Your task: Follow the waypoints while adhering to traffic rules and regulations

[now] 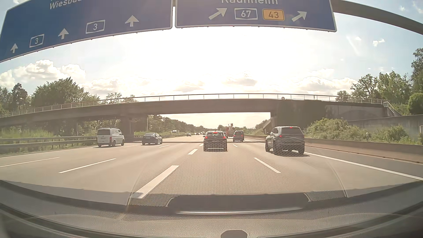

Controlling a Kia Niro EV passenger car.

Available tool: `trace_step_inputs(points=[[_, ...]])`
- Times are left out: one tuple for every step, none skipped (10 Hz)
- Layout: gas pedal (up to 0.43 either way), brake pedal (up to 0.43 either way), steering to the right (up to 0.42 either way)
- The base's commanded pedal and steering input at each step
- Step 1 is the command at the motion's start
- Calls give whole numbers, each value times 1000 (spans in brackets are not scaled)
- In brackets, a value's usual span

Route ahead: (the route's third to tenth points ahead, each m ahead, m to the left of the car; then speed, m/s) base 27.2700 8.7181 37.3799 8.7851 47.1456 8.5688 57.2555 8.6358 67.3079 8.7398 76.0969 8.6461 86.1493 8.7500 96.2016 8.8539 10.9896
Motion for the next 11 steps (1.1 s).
trace_step_inputs(points=[[0, 0, 3], [0, 0, 3], [0, 0, 3], [0, 0, 4], [0, 0, 4], [0, 0, 4], [0, 0, 4], [0, 0, 4], [0, 0, 4], [0, 0, 3], [0, 0, 0]])
